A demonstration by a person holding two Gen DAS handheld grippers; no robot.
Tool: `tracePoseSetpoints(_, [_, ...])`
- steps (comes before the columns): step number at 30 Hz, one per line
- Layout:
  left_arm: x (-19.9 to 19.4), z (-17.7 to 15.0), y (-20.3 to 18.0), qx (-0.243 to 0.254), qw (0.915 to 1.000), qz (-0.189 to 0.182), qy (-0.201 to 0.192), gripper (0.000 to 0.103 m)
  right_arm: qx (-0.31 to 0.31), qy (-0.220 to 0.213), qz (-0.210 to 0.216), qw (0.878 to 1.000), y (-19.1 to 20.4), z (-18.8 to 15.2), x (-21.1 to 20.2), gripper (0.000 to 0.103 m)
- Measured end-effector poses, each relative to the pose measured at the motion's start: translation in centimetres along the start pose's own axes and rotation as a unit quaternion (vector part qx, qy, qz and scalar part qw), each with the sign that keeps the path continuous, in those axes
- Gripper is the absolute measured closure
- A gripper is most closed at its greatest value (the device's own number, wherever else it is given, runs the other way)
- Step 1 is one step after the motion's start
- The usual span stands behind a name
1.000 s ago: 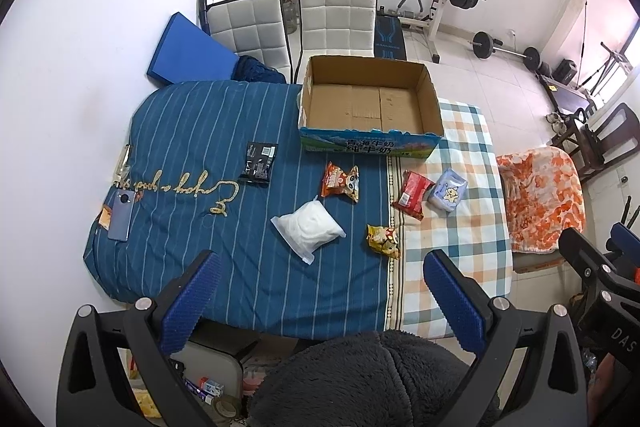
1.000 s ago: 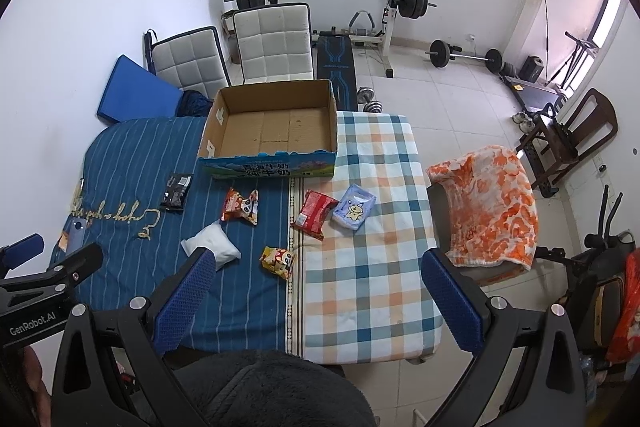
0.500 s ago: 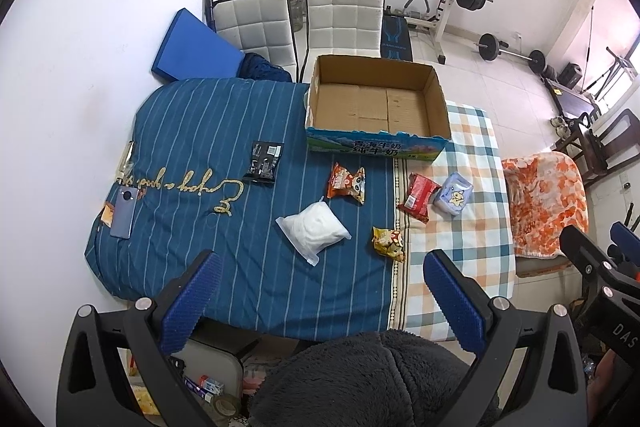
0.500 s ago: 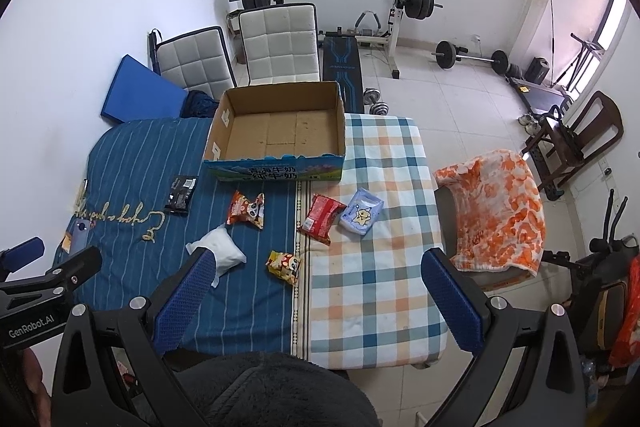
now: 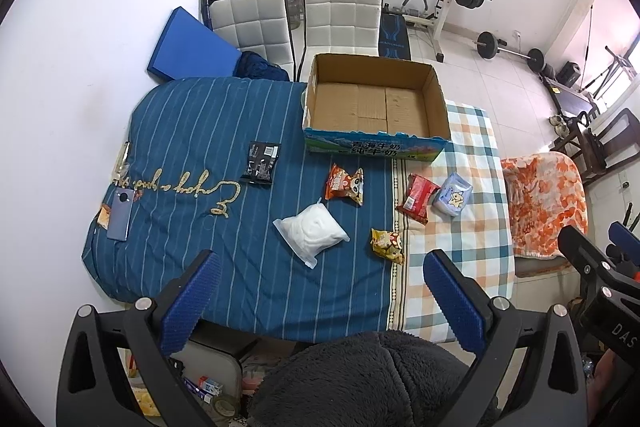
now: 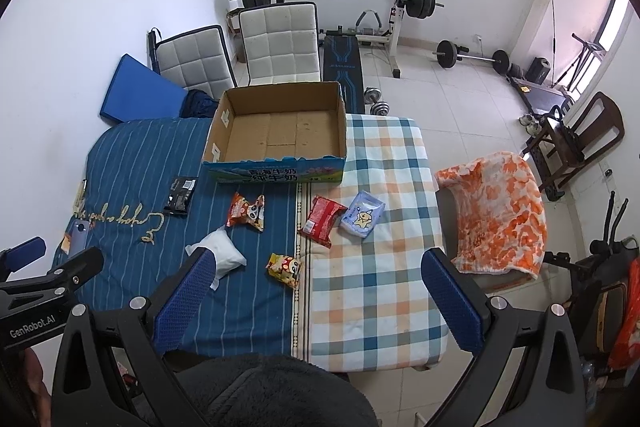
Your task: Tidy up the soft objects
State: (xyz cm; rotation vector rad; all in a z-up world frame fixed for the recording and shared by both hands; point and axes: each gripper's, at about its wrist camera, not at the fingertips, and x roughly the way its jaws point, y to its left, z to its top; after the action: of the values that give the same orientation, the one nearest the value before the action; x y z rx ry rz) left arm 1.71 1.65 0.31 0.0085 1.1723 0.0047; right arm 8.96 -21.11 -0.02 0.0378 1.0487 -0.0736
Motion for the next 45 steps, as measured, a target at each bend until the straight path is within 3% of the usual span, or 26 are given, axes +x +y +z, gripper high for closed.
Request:
tracePoseSetpoints(6, [1.9,0.8,0.1,-0.008,0.9999,0.004,0.013,0.0,0.006,0.021,-0.001,1.0,-0.4,0.2,2.3,0.0])
tracePoseSetpoints(11, [5.8,1.8,1.5,-0.026,0.9992,0.01,0.029,0.0,0.016,0.063,-0.002,0.998,-1.1,0.3,7.1,0.0])
tracePoseSetpoints(20, [16.3,2.1,3.0,0.003,0.9949,0.033,0.095,0.0,0.011,0.159,-0.008,0.987,-0.7,-0.8,21.2,0.0])
tracePoseSetpoints(22, [18.7,1.9,3.2,0.011,0.9934,0.024,0.112,0.0,0.007,0.18,0.001,0.984,-0.4,-1.4,24.2,0.0])
tracePoseSetpoints(29, [28.0,0.9,3.2,0.066,0.9821,0.035,0.173,0.0,-0.027,0.253,0.013,0.967,2.0,-4.5,34.0,0.0])
tracePoseSetpoints(34, [33.8,0.4,2.9,0.097,0.972,0.004,0.214,0.0,-0.053,0.288,0.013,0.956,4.0,-6.1,38.4,0.0])
tracePoseSetpoints(37, [36.2,0.1,2.6,0.123,0.9656,-0.002,0.229,0.0,-0.036,0.322,0.027,0.946,4.4,-6.8,41.0,0.0])
tracePoseSetpoints(43, [40.1,0.4,1.1,0.19,0.9478,-0.016,0.256,0.0,0.015,0.367,0.05,0.929,4.8,-7.9,44.5,0.003])
tracePoseSetpoints(45, [41.3,0.2,0.1,0.229,0.9362,-0.018,0.266,0.0,0.022,0.376,0.044,0.925,4.7,-8.3,45.1,0.004])
